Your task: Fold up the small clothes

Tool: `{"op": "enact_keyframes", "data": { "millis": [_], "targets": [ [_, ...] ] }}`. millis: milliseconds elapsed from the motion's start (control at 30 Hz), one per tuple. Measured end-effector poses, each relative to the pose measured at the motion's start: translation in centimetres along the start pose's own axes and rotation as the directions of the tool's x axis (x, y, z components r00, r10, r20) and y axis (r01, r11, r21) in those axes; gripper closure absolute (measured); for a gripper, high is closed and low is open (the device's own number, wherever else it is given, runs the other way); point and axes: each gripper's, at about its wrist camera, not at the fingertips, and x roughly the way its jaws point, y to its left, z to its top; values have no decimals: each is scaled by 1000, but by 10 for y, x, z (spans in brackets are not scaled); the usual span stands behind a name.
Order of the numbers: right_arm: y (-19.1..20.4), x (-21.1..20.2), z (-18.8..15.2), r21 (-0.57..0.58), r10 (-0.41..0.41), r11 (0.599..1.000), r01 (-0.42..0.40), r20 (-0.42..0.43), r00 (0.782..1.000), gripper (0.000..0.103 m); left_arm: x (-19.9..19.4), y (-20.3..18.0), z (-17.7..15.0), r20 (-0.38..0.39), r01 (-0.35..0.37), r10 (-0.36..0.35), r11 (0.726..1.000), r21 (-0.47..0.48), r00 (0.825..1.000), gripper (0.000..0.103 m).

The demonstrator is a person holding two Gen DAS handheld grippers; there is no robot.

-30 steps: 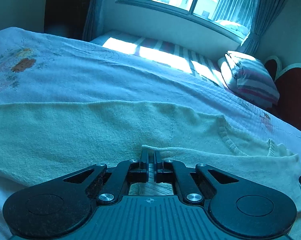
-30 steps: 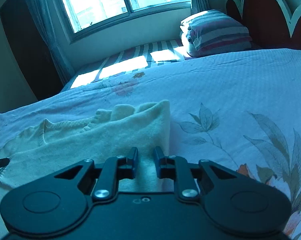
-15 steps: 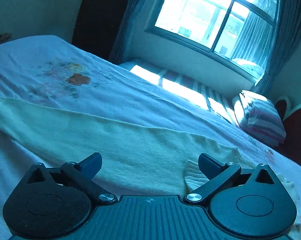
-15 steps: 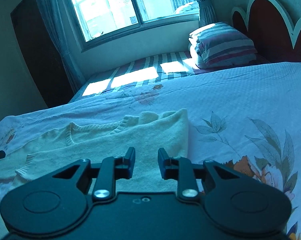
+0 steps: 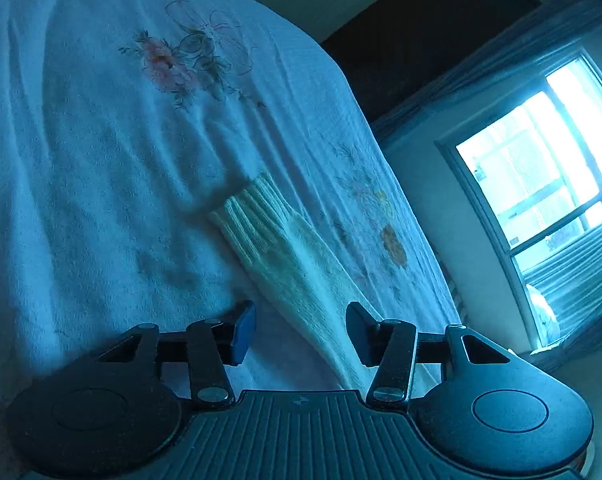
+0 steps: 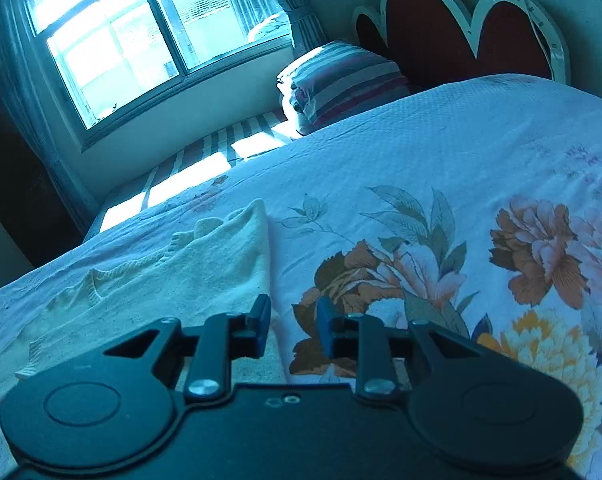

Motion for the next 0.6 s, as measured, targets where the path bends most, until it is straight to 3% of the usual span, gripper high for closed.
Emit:
{"op": "enact_keyframes", "data": {
  "millis": [200, 333, 400, 433, 533, 600],
  "targets": [
    [24, -16, -15, 8, -35, 999, 35, 16, 999, 76, 26, 24, 24, -10, 84, -85, 992, -91, 996, 58],
    [34, -25, -19, 31, -51, 998, 50, 32, 998, 75, 35, 29, 29, -12, 96, -98, 990, -106, 995, 67],
    [36, -29, -19, 34, -61, 998, 59, 44, 997, 75, 38, 29, 29, -14, 74, -75, 995, -61, 997, 78],
    [37, -31, -20, 35, -67, 997, 66, 51, 996, 75, 38, 31, 29, -16, 45, -45, 998, -32, 999, 95],
    [37, -36, -22, 47, -86, 995, 83, 53, 995, 75, 36, 29, 29, -12, 50, -50, 998, -22, 999, 100],
    [36, -39, -23, 54, -93, 994, 90, 57, 994, 75, 31, 13, 26, 9, 20, -20, 999, 41, 1000, 100]
  ]
}}
